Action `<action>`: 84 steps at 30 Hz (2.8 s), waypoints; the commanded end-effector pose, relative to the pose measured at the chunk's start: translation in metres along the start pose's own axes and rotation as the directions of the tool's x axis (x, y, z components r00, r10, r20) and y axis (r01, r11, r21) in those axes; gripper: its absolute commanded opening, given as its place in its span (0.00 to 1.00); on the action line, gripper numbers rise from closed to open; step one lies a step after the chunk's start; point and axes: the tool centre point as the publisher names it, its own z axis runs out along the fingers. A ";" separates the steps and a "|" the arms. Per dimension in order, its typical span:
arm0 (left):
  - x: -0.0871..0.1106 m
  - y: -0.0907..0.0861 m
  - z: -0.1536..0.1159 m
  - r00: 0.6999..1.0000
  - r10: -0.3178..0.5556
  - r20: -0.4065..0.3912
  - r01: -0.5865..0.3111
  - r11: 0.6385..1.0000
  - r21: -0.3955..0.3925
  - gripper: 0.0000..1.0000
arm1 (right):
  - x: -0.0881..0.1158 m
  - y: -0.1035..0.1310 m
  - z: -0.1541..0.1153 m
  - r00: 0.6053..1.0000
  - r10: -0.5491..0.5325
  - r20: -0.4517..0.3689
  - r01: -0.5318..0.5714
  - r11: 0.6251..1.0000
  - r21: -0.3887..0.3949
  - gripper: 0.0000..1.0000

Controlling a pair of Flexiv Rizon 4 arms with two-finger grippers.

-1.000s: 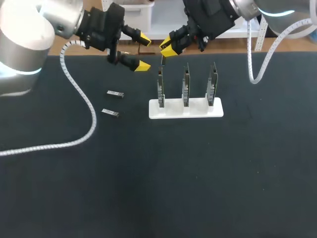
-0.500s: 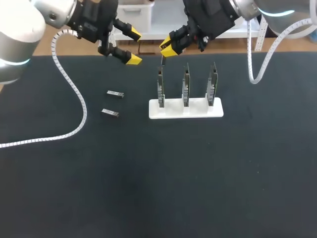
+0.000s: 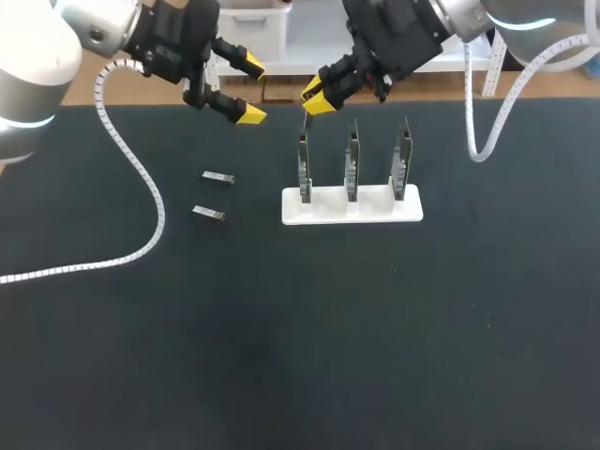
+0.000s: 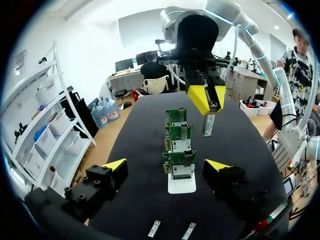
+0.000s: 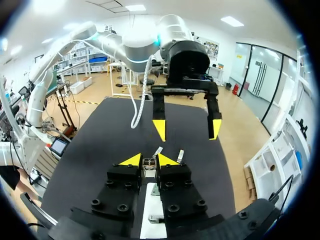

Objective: Pick up the optical module with the left hand, and insert it into the network port with the right hand.

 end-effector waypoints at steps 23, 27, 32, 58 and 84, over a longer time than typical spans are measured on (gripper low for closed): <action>-0.001 -0.001 0.000 1.000 -0.001 -0.004 0.001 1.000 -0.001 1.00 | 0.011 -0.016 0.010 0.999 0.037 -0.020 -0.039 0.993 -0.108 0.00; -0.001 -0.001 0.000 1.000 -0.001 -0.004 0.001 1.000 -0.001 1.00 | 0.014 -0.016 0.012 0.998 0.046 -0.032 -0.049 0.992 -0.114 0.00; -0.001 -0.001 0.000 1.000 -0.001 -0.004 0.001 1.000 -0.001 1.00 | 0.017 -0.017 0.016 0.998 0.054 -0.038 -0.058 0.990 -0.125 0.00; -0.001 -0.001 0.000 1.000 -0.001 -0.004 0.001 1.000 -0.001 1.00 | 0.024 -0.029 0.020 0.997 0.064 -0.050 -0.071 0.986 -0.150 0.00; -0.001 -0.001 0.000 1.000 -0.001 -0.004 0.001 1.000 -0.001 1.00 | 0.027 -0.029 0.022 0.996 0.073 -0.049 -0.080 0.985 -0.156 0.00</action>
